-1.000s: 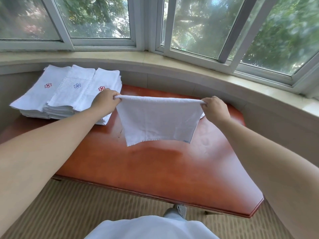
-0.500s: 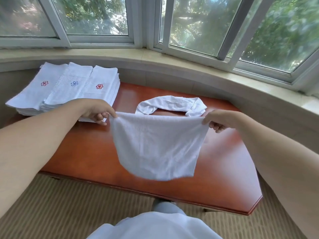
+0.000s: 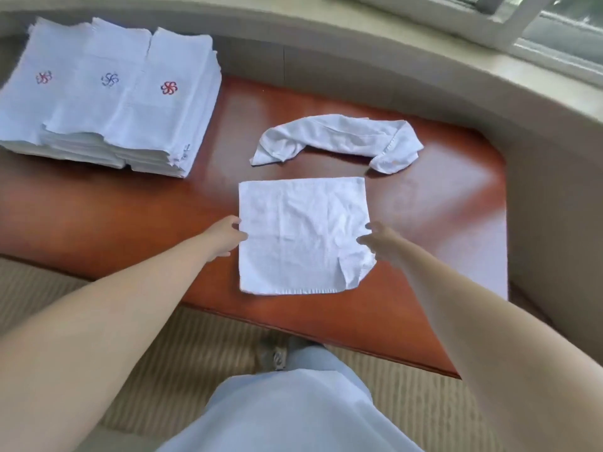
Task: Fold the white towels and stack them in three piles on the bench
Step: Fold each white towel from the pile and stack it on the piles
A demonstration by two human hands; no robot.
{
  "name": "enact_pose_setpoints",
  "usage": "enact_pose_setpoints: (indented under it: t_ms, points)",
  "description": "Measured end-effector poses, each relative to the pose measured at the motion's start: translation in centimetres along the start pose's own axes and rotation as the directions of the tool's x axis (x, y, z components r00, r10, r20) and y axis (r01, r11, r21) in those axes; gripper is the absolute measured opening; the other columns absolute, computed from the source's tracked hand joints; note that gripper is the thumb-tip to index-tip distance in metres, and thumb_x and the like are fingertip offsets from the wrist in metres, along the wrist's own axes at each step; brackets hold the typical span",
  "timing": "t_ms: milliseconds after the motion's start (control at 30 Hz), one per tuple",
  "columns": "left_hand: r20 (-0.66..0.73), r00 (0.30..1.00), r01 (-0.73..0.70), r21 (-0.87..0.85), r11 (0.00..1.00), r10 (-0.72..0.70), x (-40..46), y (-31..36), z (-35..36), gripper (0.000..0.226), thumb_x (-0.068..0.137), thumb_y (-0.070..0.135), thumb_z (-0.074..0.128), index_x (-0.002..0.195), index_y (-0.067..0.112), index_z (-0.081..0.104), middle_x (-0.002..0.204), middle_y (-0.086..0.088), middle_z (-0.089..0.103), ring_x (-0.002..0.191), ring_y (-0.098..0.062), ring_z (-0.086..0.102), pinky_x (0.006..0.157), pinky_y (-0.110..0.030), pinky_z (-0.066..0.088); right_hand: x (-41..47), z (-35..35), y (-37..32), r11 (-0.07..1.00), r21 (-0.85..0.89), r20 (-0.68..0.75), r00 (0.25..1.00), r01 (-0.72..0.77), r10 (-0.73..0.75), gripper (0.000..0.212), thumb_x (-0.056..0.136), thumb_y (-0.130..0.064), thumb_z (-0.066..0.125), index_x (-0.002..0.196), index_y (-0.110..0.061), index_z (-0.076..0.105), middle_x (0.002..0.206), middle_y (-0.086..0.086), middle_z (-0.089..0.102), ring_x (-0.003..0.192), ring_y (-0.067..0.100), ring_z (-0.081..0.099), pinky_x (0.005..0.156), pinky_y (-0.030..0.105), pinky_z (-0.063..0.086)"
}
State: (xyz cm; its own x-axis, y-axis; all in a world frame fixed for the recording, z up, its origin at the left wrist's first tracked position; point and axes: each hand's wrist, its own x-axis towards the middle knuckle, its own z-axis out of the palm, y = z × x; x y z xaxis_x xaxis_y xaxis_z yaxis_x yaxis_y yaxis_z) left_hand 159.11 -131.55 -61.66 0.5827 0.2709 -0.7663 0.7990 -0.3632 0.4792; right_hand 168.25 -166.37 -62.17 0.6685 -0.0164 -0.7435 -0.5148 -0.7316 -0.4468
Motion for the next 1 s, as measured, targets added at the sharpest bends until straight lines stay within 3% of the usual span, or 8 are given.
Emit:
enact_pose_setpoints:
  t_ms: [133, 333, 433, 533, 667, 800, 867, 1000]
  points:
    - [0.024, 0.993, 0.111, 0.06, 0.992, -0.112, 1.7, -3.4, 3.2, 0.055, 0.099, 0.022, 0.058, 0.151, 0.021, 0.042, 0.147, -0.005, 0.046, 0.123, -0.026, 0.053, 0.097, -0.039, 0.053, 2.3, 1.6, 3.8, 0.997, -0.057, 0.095, 0.993, -0.059, 0.064, 0.049, 0.098, -0.02, 0.065, 0.145, -0.014, 0.052, 0.103, 0.002, 0.052, 0.095, 0.024, 0.053, 0.086, 0.038, 0.052]
    - [-0.032, 0.978, 0.209, 0.141, 0.968, -0.207, 2.8, -7.2, 6.8, 0.055, 0.096, 0.016, 0.055, 0.149, 0.021, 0.037, 0.126, -0.009, 0.053, 0.102, -0.029, 0.061, 0.095, -0.048, 0.057, 3.3, 3.4, 7.5, 0.986, -0.161, 0.087, 0.994, -0.052, 0.067, 0.053, 0.095, -0.012, 0.055, 0.146, -0.026, 0.047, 0.075, 0.0, 0.054, 0.06, 0.017, 0.05, 0.057, 0.028, 0.042]
    - [-0.049, 0.961, 0.278, 0.103, 0.955, -0.274, 3.2, -8.7, 8.1, 0.057, 0.094, 0.014, 0.056, 0.145, 0.023, 0.033, 0.101, -0.007, 0.054, 0.086, -0.025, 0.058, 0.095, -0.049, 0.057, 3.2, 4.3, 8.2, 0.946, -0.314, 0.078, 0.995, 0.081, -0.059, 0.064, 0.094, -0.015, 0.047, 0.153, -0.035, 0.033, 0.071, 0.006, 0.056, 0.063, 0.026, 0.056, 0.062, 0.038, 0.049]
    - [-0.075, 0.952, 0.303, 0.105, 0.947, -0.296, 3.6, -9.3, 8.7, 0.056, 0.093, 0.016, 0.058, 0.144, 0.02, 0.034, 0.106, -0.009, 0.055, 0.087, -0.024, 0.057, 0.09, -0.042, 0.057, 3.9, 5.1, 8.2, 0.885, -0.417, 0.09, 0.978, 0.208, -0.188, 0.059, 0.101, -0.028, 0.043, 0.155, -0.044, 0.023, 0.068, 0.006, 0.06, 0.065, 0.029, 0.062, 0.063, 0.041, 0.055]
    - [-0.204, 0.943, 0.299, 0.175, 0.938, -0.263, 3.7, -9.3, 9.0, 0.054, 0.093, 0.018, 0.059, 0.143, 0.016, 0.038, 0.136, -0.009, 0.04, 0.097, -0.026, 0.057, 0.081, -0.036, 0.049, 5.1, 6.1, 7.5, 0.858, -0.473, 0.219, 0.97, 0.199, -0.104, 0.032, 0.1, -0.054, 0.036, 0.13, -0.043, 0.042, 0.067, -0.003, 0.073, 0.058, 0.012, 0.07, 0.068, 0.033, 0.057]
    - [-0.102, 0.945, 0.325, 0.184, 0.928, -0.31, 4.0, -10.1, 9.3, 0.053, 0.092, 0.012, 0.057, 0.141, 0.0, 0.04, 0.096, -0.015, 0.054, 0.068, -0.019, 0.043, 0.054, -0.028, 0.034, 5.4, 6.2, 7.9, 0.838, -0.54, 0.127, 0.992, 0.082, -0.016, 0.041, 0.094, -0.059, 0.029, 0.1, -0.026, 0.054, 0.057, -0.002, 0.071, 0.069, 0.017, 0.07, 0.07, 0.034, 0.05]
    - [-0.13, 0.946, 0.316, 0.17, 0.933, -0.297, 4.2, -10.7, 9.3, 0.055, 0.09, 0.007, 0.056, 0.139, -0.011, 0.041, 0.106, -0.034, 0.061, 0.061, -0.017, 0.034, 0.05, -0.027, 0.026, 5.3, 6.0, 8.5, 0.834, -0.552, 0.072, 0.997, 0.018, 0.026, 0.048, 0.091, -0.063, 0.029, 0.092, -0.024, 0.056, 0.062, -0.001, 0.072, 0.07, 0.02, 0.069, 0.066, 0.034, 0.048]
    - [-0.13, 0.957, 0.279, 0.162, 0.947, -0.26, 3.8, -11.5, 9.5, 0.016, 0.091, 0.01, 0.06, 0.087, -0.003, 0.052, 0.091, -0.02, 0.056, 0.077, -0.027, 0.054, 0.07, -0.038, 0.052, 4.9, 6.0, 10.0, 0.858, -0.504, -0.001, 0.994, -0.097, 0.112, 0.049, 0.089, -0.064, 0.041, 0.086, -0.019, 0.059, 0.077, 0.002, 0.072, 0.075, 0.023, 0.068, 0.068, 0.034, 0.052]
